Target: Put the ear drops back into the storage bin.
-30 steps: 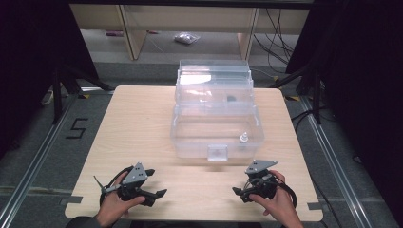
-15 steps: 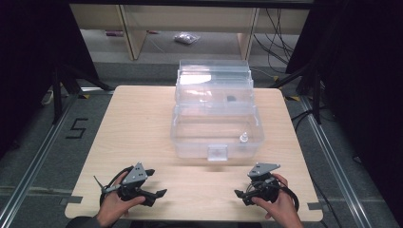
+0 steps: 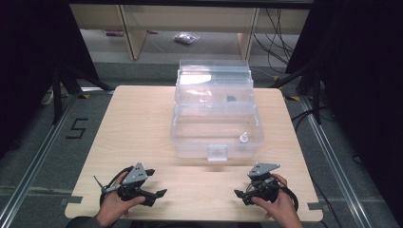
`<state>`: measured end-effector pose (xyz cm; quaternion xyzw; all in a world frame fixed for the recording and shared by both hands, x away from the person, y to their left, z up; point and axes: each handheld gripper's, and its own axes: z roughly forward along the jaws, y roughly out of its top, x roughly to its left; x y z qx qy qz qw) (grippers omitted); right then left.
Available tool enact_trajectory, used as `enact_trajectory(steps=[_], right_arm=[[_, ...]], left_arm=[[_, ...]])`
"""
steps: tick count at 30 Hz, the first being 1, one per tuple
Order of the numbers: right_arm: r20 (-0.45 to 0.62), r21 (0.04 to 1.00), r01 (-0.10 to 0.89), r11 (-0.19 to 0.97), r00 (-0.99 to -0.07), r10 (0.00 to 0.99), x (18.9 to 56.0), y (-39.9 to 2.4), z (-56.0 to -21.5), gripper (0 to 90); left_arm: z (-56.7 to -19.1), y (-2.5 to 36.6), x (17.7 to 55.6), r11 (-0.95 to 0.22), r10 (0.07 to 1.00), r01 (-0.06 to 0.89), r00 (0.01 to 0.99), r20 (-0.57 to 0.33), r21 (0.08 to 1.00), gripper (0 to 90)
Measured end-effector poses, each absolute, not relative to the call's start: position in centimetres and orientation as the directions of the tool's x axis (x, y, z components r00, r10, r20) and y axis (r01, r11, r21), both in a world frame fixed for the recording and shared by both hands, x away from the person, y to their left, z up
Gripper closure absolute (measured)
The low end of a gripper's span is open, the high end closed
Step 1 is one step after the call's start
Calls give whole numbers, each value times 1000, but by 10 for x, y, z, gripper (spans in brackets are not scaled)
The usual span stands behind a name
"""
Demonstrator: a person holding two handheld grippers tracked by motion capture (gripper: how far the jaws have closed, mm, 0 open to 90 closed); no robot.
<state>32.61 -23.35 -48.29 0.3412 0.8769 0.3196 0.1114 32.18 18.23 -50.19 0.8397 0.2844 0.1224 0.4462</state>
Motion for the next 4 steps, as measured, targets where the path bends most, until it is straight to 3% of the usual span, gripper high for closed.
enact_trajectory(steps=[4], right_arm=[[30, 628, 540, 560, -736, 676, 326, -235, -481, 193]], left_arm=[[-502, 182, 322, -441, 589, 370, 807, -48, 818, 148]])
